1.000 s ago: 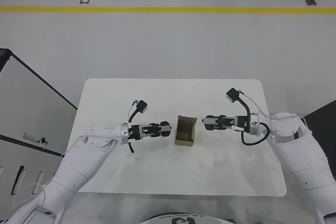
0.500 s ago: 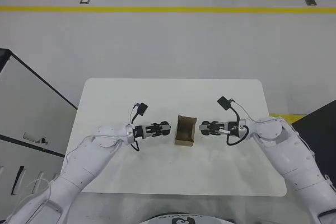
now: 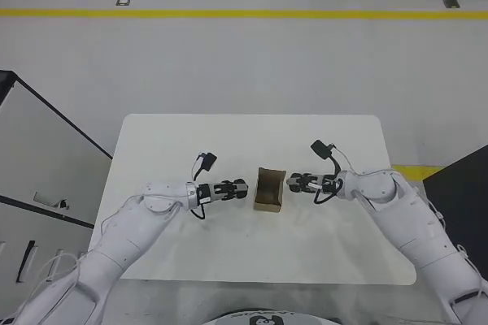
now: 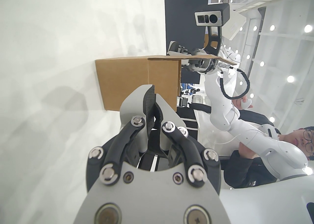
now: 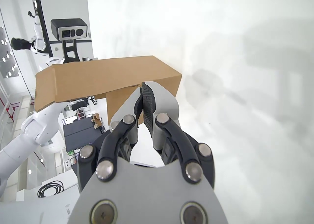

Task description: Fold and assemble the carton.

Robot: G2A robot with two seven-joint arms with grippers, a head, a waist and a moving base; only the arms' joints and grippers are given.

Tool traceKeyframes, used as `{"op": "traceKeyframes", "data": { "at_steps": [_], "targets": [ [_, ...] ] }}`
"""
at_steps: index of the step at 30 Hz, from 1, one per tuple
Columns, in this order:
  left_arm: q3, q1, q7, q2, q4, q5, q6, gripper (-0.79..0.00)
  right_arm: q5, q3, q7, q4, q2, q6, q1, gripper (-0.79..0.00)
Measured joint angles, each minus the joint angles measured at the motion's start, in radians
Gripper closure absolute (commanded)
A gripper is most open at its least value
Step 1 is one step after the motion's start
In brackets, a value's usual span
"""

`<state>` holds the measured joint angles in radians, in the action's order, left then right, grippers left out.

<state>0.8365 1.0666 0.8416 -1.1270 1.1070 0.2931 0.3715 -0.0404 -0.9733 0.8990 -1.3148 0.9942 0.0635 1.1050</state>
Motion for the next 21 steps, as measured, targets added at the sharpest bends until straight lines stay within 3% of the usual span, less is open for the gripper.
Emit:
{"op": "traceKeyframes", "data": {
  "at_steps": [13,21],
  "targets": [
    [-0.003,-0.015,0.052,-0.015,-0.048,0.03,0.006,0.0,-0.045,0.067,0.008,0.096,0.042,0.074,-0.083,0.0],
    [0.024,-0.005,0.096,-0.017,-0.037,0.102,0.025,0.0,-0.058,0.046,0.028,0.118,0.041,0.091,-0.084,0.0]
  ]
}}
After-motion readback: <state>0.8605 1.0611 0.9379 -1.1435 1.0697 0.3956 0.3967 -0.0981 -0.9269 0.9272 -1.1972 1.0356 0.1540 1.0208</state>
